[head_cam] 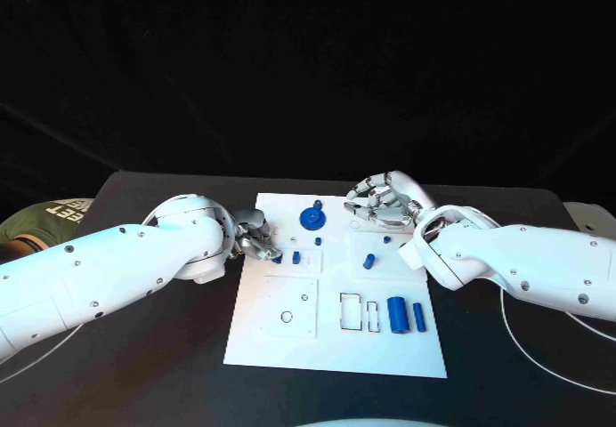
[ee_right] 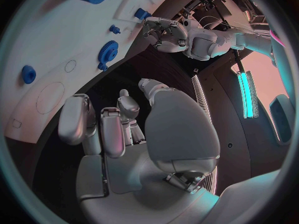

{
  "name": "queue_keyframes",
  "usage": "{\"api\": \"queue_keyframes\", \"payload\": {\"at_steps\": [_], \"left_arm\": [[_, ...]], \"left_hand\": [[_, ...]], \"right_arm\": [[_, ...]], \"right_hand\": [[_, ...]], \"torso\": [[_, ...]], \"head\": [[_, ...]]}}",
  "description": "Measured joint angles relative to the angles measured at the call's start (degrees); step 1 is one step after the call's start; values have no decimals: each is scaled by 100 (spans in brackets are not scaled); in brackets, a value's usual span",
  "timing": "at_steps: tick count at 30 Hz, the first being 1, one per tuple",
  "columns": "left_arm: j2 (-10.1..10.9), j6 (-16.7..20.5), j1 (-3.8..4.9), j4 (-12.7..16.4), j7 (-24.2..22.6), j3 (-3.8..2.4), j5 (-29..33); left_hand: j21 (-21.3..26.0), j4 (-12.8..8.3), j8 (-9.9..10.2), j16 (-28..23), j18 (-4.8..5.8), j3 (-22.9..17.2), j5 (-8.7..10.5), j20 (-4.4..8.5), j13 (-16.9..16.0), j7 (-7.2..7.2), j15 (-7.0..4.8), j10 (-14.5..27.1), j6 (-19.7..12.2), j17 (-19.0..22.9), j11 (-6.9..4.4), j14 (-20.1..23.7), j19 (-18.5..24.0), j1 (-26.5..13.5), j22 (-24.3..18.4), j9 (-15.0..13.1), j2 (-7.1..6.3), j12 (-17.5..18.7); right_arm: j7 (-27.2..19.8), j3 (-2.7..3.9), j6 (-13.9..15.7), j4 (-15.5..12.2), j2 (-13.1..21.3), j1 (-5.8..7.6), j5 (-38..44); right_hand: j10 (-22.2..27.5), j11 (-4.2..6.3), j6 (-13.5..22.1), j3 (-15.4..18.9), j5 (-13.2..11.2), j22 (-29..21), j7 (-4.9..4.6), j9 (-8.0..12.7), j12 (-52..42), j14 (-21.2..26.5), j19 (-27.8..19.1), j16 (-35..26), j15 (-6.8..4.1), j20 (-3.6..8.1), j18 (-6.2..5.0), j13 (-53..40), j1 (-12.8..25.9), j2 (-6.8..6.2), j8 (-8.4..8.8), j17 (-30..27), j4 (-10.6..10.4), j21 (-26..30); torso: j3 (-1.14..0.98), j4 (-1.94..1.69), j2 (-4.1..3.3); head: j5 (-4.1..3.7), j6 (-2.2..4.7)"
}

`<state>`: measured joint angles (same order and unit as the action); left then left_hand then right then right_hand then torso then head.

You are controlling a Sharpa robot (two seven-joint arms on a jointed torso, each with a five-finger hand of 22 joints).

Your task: Assemble the parts on the task board

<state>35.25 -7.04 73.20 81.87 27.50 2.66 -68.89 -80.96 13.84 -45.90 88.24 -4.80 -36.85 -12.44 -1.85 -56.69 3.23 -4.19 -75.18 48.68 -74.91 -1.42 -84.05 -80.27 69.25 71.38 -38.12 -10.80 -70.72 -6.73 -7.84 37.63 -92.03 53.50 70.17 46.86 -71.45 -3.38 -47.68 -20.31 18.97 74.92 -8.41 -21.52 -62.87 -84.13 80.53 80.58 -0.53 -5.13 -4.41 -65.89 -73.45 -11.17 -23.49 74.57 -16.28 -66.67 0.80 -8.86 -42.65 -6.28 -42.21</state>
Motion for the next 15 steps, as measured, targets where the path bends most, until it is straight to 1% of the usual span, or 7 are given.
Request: {"api": "queue_keyframes", "payload": {"at_steps": [3, 7, 15], "left_arm": [[4, 26, -2, 16, -1, 2, -21], [20, 63, -5, 54, -9, 5, -46], [71, 150, -11, 149, -72, 10, -80]], "left_hand": [[0, 0, 0, 0, 0, 0, 0, 0, 0, 0, 0, 0, 0, 0, 0, 0, 0, 0, 0, 0, 0, 0], [1, 16, 0, 0, 0, -16, 1, 0, -27, 1, 0, -20, 1, 0, 20, 0, 0, 0, 0, 1, 0, 0], [1, 15, 0, 0, 0, -16, -21, 0, -28, 3, 0, -20, 0, 0, 20, 0, 0, 0, 8, 1, 0, 0]], "right_arm": [[-1, 0, 0, 0, 0, -3, 0], [-2, 0, 0, 0, -1, -5, 0], [-5, 0, 0, 1, 0, -9, 0]], "right_hand": [[0, 0, 0, 0, 0, 0, 0, 0, 0, 0, 0, 0, 0, 0, 0, 0, 0, 0, 0, 0, 0, 0], [0, 0, 0, 0, 0, -1, 0, 0, 0, 0, 0, 0, 0, 0, 0, 0, 0, 0, 0, 0, 0, 0], [0, 0, 0, 0, 0, -1, 0, 0, 0, 0, 0, 0, 0, 0, 0, 0, 0, 0, 0, -1, 0, 0]], "torso": [[3, -4, -1], [3, -7, -1], [3, -9, -7]], "head": [[-3, -2], [-6, -2], [-10, -2]]}}
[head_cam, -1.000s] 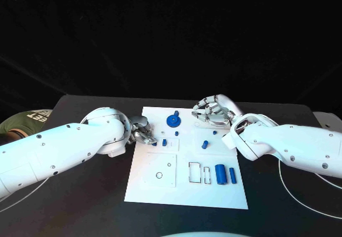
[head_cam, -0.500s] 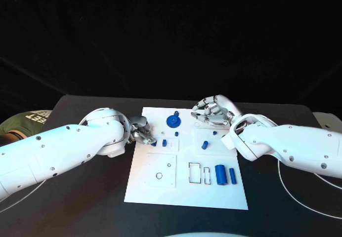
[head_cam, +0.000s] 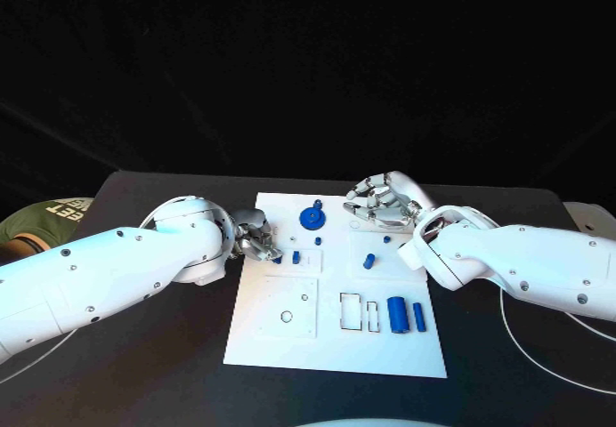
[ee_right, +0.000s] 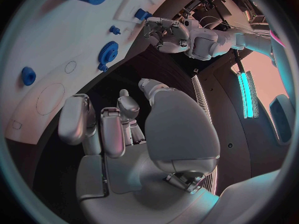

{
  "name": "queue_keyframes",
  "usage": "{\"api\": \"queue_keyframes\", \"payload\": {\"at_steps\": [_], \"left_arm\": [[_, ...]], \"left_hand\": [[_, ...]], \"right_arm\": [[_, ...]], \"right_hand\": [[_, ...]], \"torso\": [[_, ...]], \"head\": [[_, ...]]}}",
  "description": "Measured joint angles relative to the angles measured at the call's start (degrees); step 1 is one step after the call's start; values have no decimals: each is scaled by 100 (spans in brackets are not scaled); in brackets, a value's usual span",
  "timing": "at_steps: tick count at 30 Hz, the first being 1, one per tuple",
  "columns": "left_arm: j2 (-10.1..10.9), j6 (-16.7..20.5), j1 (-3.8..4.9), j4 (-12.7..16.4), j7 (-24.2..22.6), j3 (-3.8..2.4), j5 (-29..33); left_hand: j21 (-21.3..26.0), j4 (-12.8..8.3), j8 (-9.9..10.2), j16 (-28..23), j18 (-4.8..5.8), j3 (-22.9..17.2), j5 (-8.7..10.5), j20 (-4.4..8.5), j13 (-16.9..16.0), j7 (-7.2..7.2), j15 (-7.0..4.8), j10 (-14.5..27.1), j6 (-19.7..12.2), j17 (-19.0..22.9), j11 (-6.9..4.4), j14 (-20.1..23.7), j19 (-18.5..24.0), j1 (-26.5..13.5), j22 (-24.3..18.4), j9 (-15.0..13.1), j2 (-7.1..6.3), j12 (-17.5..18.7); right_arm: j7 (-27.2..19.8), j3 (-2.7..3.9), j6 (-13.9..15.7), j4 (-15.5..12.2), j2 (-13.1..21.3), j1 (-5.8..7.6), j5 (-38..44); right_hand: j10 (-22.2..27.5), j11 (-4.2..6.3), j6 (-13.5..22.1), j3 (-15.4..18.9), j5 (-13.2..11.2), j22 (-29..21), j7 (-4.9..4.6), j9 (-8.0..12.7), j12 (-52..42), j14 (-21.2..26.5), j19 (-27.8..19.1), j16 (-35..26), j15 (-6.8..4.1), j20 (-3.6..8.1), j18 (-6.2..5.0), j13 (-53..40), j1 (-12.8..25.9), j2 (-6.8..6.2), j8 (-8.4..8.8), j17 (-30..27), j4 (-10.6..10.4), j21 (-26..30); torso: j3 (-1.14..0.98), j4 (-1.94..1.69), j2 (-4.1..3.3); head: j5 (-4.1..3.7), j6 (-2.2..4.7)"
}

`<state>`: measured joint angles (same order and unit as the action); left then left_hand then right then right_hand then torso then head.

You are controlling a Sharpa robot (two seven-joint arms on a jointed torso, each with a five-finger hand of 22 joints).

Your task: Assemble the parts on the task board

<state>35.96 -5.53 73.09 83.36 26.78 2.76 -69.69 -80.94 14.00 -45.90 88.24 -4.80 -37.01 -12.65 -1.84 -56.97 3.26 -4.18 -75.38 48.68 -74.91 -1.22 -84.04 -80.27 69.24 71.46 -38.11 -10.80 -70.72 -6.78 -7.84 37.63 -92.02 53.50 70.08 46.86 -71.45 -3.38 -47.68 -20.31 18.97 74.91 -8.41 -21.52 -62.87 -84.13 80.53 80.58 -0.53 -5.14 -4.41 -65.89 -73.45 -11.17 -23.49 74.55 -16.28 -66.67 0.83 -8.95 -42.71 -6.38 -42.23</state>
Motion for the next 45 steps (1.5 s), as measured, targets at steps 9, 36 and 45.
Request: {"api": "queue_keyframes", "payload": {"at_steps": [9, 36, 45], "left_arm": [[100, 98, -6, 144, -90, 2, -56], [111, 476, -59, 146, -245, 4, -278], [77, 473, -91, 87, -244, 7, -319]], "left_hand": [[-22, 0, 0, 23, 0, 0, 0, 0, -16, -8, 0, -21, 29, 0, -20, 0, 0, -7, 7, 6, -7, -22], [-21, 15, 1, 23, 0, -16, 2, 21, -38, 1, 0, -20, 58, 0, -20, 0, -20, -7, 6, 16, -7, -22], [-21, 15, 2, 23, 0, -16, 2, 21, -37, -8, 0, -20, 71, 0, -20, 0, -20, -37, 5, 17, -37, -22]], "right_arm": [[-3, 0, 0, -4, 7, -1, -1], [-12, 0, 1, -8, 5, -2, -1], [-15, 0, 1, -7, 4, -2, -1]], "right_hand": [[0, 0, 0, 0, 0, -1, 0, 0, 0, 0, 0, 0, 0, 0, 0, 0, 0, 0, 0, -1, 0, 0], [0, 0, 0, 0, 0, 3, 0, 0, 0, 0, 0, 0, 0, 0, 0, 0, 0, 0, 0, -3, 0, 0], [0, 0, 0, 0, 0, 2, 0, 0, 0, 0, 0, 0, 0, 0, 0, 0, 0, 0, 0, -4, 0, 0]], "torso": [[-3, -4, -2], [2, -23, -6], [0, -24, -6]], "head": [[-9, -8], [-12, -5], [-10, -13]]}}
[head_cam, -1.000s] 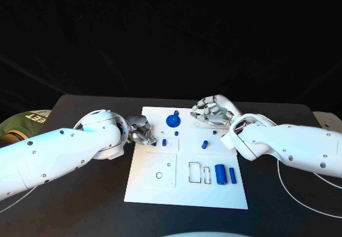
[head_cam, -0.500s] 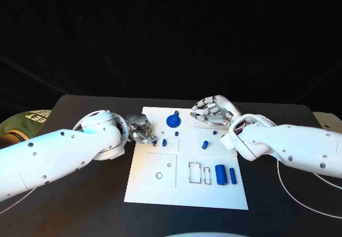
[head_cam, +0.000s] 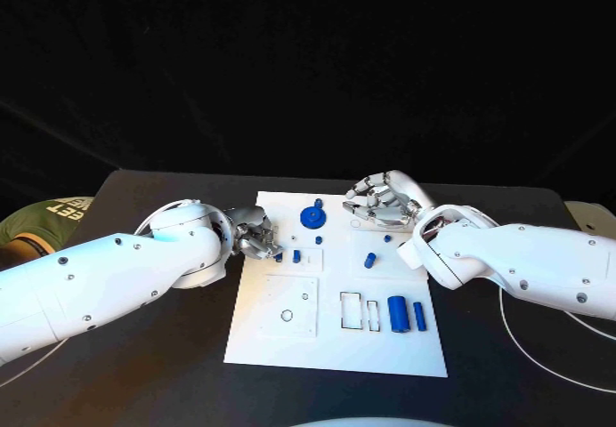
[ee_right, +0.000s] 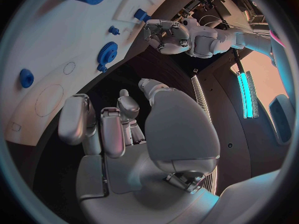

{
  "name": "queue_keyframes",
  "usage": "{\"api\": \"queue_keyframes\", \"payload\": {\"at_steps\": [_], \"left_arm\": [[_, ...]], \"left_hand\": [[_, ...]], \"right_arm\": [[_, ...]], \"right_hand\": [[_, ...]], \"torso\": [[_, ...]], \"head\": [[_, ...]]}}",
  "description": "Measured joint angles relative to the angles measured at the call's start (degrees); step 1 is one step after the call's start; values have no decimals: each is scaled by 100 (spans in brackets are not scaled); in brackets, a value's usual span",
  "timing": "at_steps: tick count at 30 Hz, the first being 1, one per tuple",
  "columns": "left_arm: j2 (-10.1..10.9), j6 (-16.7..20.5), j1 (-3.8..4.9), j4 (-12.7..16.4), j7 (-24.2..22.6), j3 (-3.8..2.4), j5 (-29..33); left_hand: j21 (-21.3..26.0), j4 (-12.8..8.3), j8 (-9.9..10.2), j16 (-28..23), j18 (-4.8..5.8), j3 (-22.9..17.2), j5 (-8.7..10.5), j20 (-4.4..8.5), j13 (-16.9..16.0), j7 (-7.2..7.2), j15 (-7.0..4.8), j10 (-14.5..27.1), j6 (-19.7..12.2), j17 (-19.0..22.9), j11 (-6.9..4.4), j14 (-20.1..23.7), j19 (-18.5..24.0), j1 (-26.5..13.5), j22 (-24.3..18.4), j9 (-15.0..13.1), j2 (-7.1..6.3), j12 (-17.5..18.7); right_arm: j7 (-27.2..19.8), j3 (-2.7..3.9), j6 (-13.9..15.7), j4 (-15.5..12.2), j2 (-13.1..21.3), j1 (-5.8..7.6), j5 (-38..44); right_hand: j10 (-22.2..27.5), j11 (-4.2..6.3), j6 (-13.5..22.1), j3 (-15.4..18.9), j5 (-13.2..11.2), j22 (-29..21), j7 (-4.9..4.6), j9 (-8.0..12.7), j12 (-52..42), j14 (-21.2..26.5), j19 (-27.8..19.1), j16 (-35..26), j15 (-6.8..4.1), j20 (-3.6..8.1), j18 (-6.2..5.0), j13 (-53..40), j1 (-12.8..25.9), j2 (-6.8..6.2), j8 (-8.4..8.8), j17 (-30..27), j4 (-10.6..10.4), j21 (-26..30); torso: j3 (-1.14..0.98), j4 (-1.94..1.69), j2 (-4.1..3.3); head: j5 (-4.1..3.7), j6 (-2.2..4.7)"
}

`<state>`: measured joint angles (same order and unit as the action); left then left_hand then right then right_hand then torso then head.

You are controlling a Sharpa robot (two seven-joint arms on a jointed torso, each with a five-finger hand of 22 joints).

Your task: Assemble the parts on the task board

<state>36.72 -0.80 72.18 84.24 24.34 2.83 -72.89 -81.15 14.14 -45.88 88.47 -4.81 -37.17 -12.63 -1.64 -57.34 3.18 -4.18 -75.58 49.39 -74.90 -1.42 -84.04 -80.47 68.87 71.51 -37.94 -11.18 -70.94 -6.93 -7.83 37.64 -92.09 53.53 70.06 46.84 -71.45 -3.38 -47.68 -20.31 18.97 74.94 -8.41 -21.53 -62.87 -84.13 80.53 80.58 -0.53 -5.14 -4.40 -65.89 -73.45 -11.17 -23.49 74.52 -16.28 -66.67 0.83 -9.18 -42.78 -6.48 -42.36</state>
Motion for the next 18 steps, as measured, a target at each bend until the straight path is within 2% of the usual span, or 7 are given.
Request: {"api": "queue_keyframes", "payload": {"at_steps": [7, 8, 18], "left_arm": [[-34, 0, -24, -29, 3, 0, -47], [-38, 1, -26, -30, 3, -1, -54], [-49, -12, -39, -32, -24, -8, -125]], "left_hand": [[0, -12, -16, 0, 0, -12, 0, 0, 0, 8, 0, -41, 8, 0, -1, 0, 0, -1, 0, 9, -1, 0], [0, -329, -17, 0, 0, -329, 2, 0, 0, 13, 0, -42, 12, 0, 1, 0, 0, -32, 0, 10, -31, 0], [0, -330, -18, 0, 0, -330, -20, 0, 1, 0, 0, -43, -5, -4, 2, 0, 0, -36, -1, 3, -36, 0]], "right_arm": [[-2, 0, 0, -1, 1, -1, 0], [-2, 0, 0, -1, 1, -1, 0], [-5, 0, 0, -4, 6, -1, 0]], "right_hand": [[0, 0, 0, 0, 0, 0, 0, 0, -24, 0, 0, 0, 0, 0, 0, 0, 32, 32, 0, 5, 0, 0], [0, 0, 0, 0, 0, -1, 0, 0, -24, 0, 0, 0, 0, 0, 0, 0, 31, 31, 0, 5, 0, 0], [0, 0, 0, 0, 0, -1, 0, 0, -24, 0, 0, 0, 0, 0, -1, 0, 31, 31, 0, 4, 0, 0]], "torso": [[0, -2, 0], [-1, -2, -1], [-2, -3, -1]], "head": [[-4, 2], [-4, 3], [-5, 6]]}}
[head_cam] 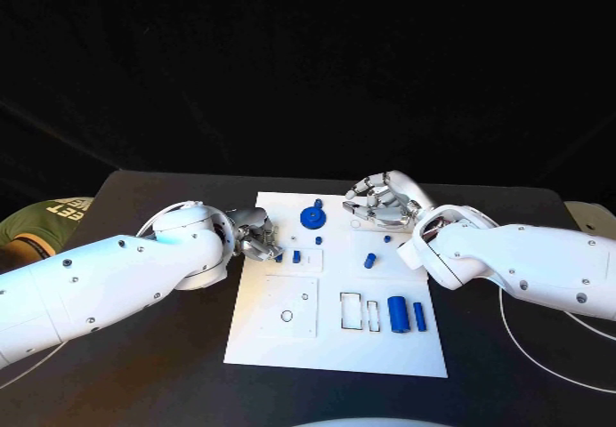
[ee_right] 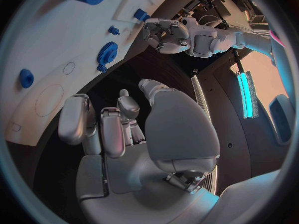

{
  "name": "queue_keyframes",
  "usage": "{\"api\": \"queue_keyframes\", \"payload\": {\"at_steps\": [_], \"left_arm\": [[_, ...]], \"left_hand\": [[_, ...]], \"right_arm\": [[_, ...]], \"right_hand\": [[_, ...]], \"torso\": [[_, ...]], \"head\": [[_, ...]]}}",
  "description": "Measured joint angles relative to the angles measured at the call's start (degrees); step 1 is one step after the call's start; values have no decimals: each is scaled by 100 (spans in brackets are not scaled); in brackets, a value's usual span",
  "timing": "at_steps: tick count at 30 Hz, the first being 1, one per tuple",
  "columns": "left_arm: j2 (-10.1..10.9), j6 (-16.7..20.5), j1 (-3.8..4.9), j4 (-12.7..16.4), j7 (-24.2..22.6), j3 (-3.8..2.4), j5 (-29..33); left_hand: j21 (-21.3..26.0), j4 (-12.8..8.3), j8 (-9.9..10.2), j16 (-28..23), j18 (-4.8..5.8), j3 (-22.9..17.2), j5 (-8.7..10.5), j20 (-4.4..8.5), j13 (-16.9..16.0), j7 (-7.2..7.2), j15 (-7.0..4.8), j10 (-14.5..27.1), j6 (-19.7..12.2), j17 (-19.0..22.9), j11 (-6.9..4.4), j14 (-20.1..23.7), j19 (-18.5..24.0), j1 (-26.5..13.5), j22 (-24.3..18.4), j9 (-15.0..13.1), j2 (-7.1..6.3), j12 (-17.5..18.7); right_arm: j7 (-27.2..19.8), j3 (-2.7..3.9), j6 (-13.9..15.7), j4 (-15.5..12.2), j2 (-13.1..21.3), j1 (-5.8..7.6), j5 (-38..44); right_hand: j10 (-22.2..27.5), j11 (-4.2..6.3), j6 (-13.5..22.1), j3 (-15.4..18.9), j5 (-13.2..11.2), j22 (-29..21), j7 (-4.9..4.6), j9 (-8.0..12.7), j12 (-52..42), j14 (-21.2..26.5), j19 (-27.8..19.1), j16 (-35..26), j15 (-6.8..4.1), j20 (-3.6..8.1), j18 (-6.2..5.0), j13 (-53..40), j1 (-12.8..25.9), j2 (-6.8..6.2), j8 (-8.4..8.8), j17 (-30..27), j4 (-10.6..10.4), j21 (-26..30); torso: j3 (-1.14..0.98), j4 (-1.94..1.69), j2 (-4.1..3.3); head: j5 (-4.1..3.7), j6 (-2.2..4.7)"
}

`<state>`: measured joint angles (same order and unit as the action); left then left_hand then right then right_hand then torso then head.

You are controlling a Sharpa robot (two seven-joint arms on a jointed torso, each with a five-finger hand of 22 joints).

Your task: Assemble the parts on the task board

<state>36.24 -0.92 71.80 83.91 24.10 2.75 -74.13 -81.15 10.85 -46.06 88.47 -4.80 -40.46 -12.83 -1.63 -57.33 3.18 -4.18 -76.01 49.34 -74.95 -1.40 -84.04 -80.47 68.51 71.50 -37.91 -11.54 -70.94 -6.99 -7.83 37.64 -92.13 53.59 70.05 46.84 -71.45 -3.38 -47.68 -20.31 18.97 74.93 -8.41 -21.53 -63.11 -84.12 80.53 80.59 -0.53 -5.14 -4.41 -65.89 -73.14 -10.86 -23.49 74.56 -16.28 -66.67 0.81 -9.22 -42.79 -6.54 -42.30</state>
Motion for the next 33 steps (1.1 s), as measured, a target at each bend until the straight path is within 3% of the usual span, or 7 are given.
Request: {"api": "queue_keyframes", "payload": {"at_steps": [33], "left_arm": [[27, -84, -19, 29, -25, -3, -49]], "left_hand": [[0, 23, 5, 6, 0, -25, -56, 0, -114, 9, 0, -56, -2, 2, 10, 0, 0, 3, 15, 8, 32, -96]], "right_arm": [[-8, 0, 0, -3, 10, 0, -1]], "right_hand": [[0, 0, 0, 0, 4, -2, 0, 1, 0, 0, 0, 0, 0, 0, 0, 0, 0, 0, 0, -3, 0, 0]], "torso": [[0, -9, -4]], "head": [[-10, -16]]}}
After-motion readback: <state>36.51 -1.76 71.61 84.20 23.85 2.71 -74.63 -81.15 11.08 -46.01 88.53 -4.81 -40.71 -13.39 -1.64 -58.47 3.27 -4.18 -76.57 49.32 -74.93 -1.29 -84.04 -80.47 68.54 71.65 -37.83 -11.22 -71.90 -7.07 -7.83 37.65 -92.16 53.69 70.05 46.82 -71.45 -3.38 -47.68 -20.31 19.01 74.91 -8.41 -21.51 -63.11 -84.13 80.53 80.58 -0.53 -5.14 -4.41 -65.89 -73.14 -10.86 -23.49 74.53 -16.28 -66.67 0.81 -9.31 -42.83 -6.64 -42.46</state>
